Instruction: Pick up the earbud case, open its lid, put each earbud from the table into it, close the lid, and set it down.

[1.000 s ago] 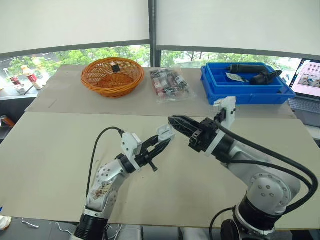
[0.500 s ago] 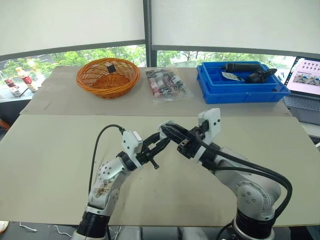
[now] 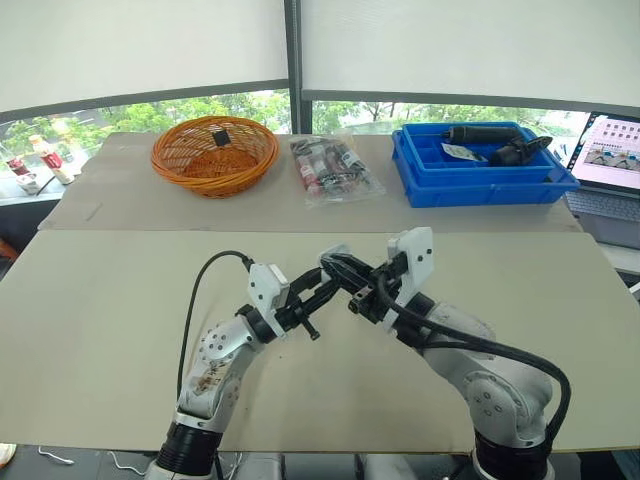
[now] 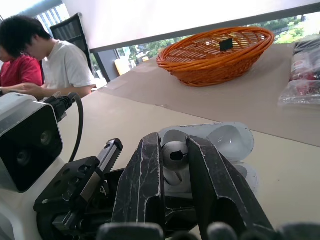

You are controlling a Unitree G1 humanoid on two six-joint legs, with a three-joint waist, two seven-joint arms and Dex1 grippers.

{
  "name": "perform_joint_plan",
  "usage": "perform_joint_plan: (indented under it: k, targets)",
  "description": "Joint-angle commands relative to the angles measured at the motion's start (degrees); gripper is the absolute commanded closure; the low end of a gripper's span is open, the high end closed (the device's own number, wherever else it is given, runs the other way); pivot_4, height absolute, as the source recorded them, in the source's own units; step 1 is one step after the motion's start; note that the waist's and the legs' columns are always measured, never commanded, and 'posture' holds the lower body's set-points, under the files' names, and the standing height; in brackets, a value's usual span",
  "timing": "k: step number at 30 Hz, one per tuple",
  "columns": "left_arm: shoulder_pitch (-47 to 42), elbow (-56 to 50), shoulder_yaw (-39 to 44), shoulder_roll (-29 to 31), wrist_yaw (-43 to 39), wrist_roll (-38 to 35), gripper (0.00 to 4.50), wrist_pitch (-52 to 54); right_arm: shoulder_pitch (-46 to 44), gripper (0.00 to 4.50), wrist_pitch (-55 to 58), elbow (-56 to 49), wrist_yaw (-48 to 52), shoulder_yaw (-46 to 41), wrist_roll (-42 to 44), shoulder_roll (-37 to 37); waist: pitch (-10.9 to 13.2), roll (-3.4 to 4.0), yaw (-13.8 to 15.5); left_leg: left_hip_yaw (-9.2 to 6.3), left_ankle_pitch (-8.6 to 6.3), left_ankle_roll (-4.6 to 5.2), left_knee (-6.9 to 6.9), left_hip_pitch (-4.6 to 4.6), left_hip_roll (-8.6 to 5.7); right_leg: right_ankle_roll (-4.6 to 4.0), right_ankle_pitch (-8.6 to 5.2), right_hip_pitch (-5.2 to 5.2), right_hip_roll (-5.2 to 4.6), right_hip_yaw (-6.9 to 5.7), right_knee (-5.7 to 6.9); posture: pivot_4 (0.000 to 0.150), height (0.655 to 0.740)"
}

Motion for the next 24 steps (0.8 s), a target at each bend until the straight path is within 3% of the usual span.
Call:
perform_joint_plan:
  k: [1, 2, 8, 13, 18, 24]
  targets:
    - [-0.6, -1.9, 0.6, -0.1, 0.1, -0.2, 3.89, -2.4, 0.3, 2.44, -0.1, -2.5, -0.1, -1.2, 0.3, -2.1, 0.0, 0.00, 0.0, 0.00, 0.00, 0.00, 0.00, -0.01, 0.00, 0.00, 0.00, 0.00, 0.00, 0.00, 0.00, 0.150, 0.7282]
    - [-0.4, -1.9, 0.6, 0.1, 0.1, -0.2, 3.89, -2.4, 0.3, 2.15, 0.9, -3.8, 0.6, -2.3, 1.6, -3.6, 0.0, 0.00, 0.1, 0.00, 0.00, 0.00, 0.00, -0.01, 0.00, 0.00, 0.00, 0.00, 0.00, 0.00, -0.01, 0.150, 0.7282]
    - [0.7, -1.6, 0.9, 0.7, 0.2, 0.1, 3.89, -3.0, 1.4, 2.12, 5.1, -9.2, 3.6, -9.7, 10.3, -11.7, 0.0, -0.01, 0.2, 0.00, -0.01, 0.01, -0.01, -0.07, 0.00, 0.00, 0.00, 0.02, -0.01, -0.01, -0.15, 0.150, 0.7282]
    - [2.0, -1.1, 2.2, 2.1, 0.7, 0.8, 3.89, -4.1, 11.5, 2.12, -3.3, -12.1, 9.3, -18.3, 5.1, -22.3, 0.0, -0.03, 0.3, -0.01, -0.01, 0.02, -0.02, -0.08, 0.00, 0.02, -0.01, 0.07, -0.01, -0.03, -0.23, 0.150, 0.7282]
    - [4.2, -0.9, 3.6, 3.6, 1.3, 1.9, 3.89, -5.8, 30.8, 2.12, -13.5, -8.2, 12.7, -27.3, -2.1, -22.8, 0.0, -0.06, 1.0, 0.00, -0.01, 0.02, -0.02, -0.09, -0.01, 0.05, -0.02, 0.10, -0.02, -0.03, -0.27, 0.150, 0.7282]
    - [6.1, 0.0, 4.3, 4.3, 1.4, 2.5, 3.89, -7.5, 46.0, 2.12, -30.9, 1.0, 17.0, -35.8, -8.8, -17.8, 0.0, -0.05, 0.9, 0.06, -0.01, 0.01, -0.03, 0.09, 0.01, 0.07, -0.03, 0.21, 0.00, 0.04, -0.24, 0.150, 0.7282]
